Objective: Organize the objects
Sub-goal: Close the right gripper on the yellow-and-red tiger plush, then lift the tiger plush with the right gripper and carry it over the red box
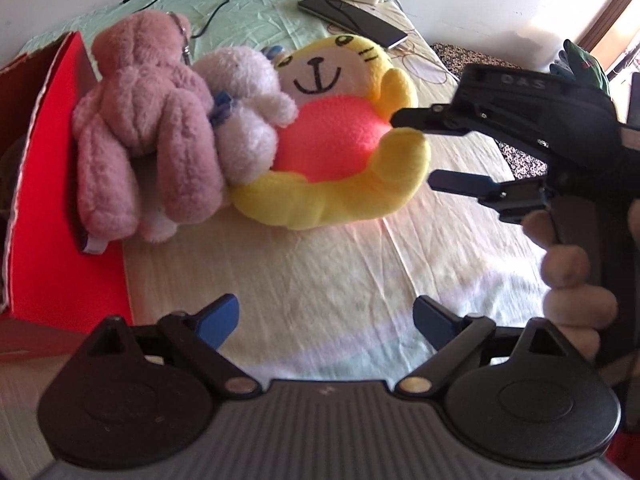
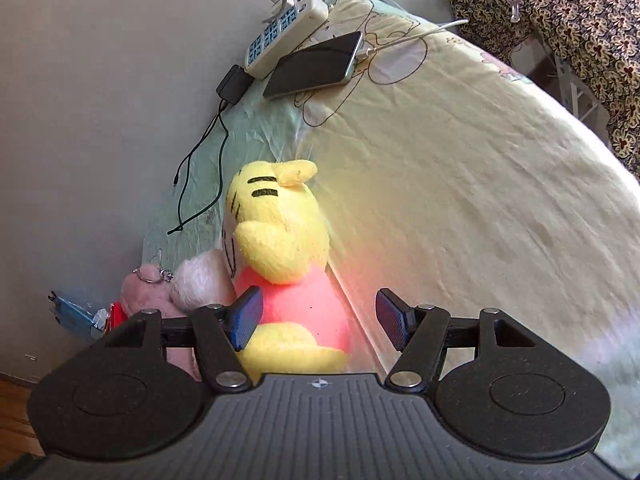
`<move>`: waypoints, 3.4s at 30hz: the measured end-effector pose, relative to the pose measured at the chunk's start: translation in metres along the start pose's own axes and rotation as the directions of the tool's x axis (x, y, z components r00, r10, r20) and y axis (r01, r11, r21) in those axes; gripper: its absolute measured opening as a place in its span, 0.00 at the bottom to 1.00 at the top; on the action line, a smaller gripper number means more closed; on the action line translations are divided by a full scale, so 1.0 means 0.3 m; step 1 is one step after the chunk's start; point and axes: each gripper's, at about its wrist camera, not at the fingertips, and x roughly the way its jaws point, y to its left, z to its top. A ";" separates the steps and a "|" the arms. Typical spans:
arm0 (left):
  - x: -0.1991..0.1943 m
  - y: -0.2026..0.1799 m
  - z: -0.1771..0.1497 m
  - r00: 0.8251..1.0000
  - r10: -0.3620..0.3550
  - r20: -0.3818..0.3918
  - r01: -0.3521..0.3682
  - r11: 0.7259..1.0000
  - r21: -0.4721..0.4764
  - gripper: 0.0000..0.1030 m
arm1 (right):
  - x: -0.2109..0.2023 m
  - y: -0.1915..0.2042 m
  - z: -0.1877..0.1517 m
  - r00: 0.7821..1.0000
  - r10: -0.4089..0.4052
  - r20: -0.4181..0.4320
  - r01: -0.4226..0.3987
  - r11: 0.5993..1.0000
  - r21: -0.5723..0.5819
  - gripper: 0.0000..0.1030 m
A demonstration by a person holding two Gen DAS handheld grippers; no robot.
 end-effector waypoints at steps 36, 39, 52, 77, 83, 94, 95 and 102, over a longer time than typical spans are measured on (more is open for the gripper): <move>0.009 -0.148 0.047 0.959 -0.282 -0.014 0.276 0.930 0.243 0.92 | -0.234 -0.169 -0.153 0.995 0.029 -0.098 -0.036 0.997 -0.065 0.49; 0.051 -0.156 0.077 0.951 -0.306 -0.038 0.307 0.925 0.225 0.92 | -0.225 -0.195 -0.122 0.995 0.063 -0.076 -0.064 0.998 -0.013 0.53; 0.179 -0.186 0.117 0.936 -0.339 -0.100 0.351 0.922 0.165 0.99 | -0.140 -0.209 -0.094 0.990 0.090 -0.113 -0.090 0.996 0.006 0.56; -0.179 -0.191 0.002 0.924 -0.354 0.141 0.281 0.883 0.376 0.95 | -0.362 0.001 -0.226 0.980 0.198 -0.014 -0.198 0.975 -0.101 0.43; -0.310 -0.042 -0.005 0.911 -0.335 0.240 0.252 0.914 0.318 0.95 | -0.324 0.150 -0.267 0.963 0.266 -0.045 -0.270 0.951 -0.152 0.43; -0.508 0.245 -0.007 0.880 -0.238 0.412 0.165 0.965 0.205 0.95 | -0.215 0.490 -0.332 0.940 0.323 -0.114 -0.342 0.886 -0.312 0.43; -0.516 0.273 -0.002 0.878 -0.229 0.419 0.162 0.968 0.191 0.95 | -0.201 0.519 -0.337 0.940 0.321 -0.117 -0.341 0.883 -0.323 0.43; -0.513 0.446 0.037 0.887 -0.176 0.427 0.146 0.984 0.104 0.95 | -0.070 0.670 -0.374 0.955 0.265 -0.136 -0.297 0.878 -0.377 0.43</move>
